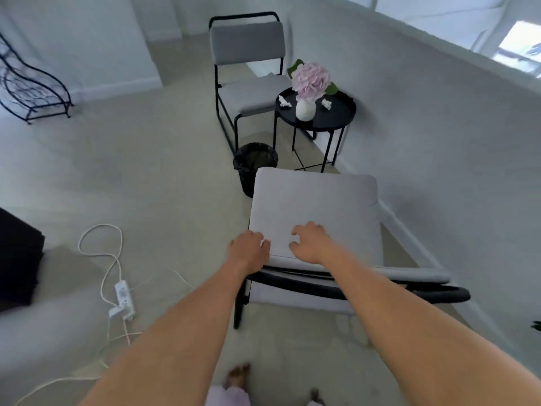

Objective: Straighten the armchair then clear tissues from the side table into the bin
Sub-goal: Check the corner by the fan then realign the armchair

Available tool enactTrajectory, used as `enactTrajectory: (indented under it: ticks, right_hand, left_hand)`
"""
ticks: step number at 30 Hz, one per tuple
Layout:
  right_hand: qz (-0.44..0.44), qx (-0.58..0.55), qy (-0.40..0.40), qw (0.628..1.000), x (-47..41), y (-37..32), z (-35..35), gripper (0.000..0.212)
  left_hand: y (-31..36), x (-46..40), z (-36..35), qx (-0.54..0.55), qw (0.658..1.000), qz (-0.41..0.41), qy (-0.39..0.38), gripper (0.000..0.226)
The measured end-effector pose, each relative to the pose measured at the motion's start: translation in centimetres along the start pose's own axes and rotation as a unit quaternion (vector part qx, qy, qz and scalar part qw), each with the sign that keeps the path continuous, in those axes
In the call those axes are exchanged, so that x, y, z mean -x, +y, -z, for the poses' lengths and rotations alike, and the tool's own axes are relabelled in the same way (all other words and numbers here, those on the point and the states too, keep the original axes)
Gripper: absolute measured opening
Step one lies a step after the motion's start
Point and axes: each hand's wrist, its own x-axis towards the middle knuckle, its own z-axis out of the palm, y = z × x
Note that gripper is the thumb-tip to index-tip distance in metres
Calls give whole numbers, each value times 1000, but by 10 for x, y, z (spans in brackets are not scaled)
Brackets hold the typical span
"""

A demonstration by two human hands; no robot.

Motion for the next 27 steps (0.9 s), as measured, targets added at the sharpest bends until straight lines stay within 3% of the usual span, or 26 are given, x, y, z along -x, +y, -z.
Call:
enactTrajectory:
  ticks: [2,5,12,20,24,27]
  right_hand:
    - [22,9,-11,1000,10,19,-6,49]
    - [19,16,-23,999,22,54,-15,47]
    - [17,-18,-26,999,33,84,-47,41]
    - [-16,-7,49,999,53,95,-65,50]
    - [-13,0,71,997,49,95,-70,47]
    - [-12,4,112,994,48,95,-75,44]
  left_hand:
    - [-4,8,-4,30,997,32,67,46]
    - [-16,19,-1,72,989,68,108,46]
    - [-48,21,-30,134,985,66,83,48]
    - [-38,8,-41,150,985,17,79,56]
    - [-30,-1,-40,227,964,45,129,41]
    - [-20,0,-39,274,945,85,155,46]
